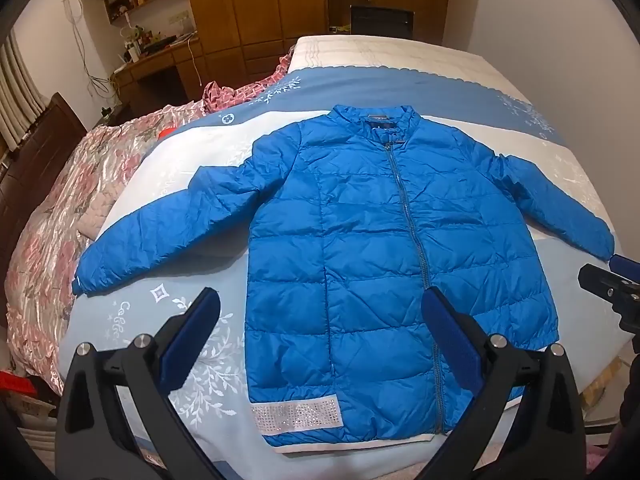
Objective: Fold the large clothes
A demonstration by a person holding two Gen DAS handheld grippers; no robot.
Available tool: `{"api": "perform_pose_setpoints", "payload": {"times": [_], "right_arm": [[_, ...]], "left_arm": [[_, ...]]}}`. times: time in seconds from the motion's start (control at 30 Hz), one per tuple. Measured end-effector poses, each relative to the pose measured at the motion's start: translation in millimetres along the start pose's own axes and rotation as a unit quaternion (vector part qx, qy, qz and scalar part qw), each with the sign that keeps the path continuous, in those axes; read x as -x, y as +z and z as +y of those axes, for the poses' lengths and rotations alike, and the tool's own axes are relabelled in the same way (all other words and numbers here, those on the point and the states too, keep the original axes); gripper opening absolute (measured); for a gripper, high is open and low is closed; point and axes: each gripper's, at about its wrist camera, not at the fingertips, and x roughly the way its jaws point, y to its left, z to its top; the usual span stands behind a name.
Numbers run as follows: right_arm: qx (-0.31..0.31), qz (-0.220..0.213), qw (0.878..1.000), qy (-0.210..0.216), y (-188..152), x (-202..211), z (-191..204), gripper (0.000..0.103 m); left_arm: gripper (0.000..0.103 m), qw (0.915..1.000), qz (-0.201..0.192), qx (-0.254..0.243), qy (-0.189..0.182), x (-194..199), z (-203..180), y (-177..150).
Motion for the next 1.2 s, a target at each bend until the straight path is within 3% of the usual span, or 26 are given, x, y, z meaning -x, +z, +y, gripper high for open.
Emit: {"api": "perform_pose_setpoints", "payload": {"times": [1.2], "right_arm": [[0.000, -0.001, 1.000, 0.001, 3.0, 0.7, 1.0, 0.099]], "left_arm": [[0.100, 0.9999, -0.003, 0.001, 0.010, 0.9, 4.1, -0.8]]}}
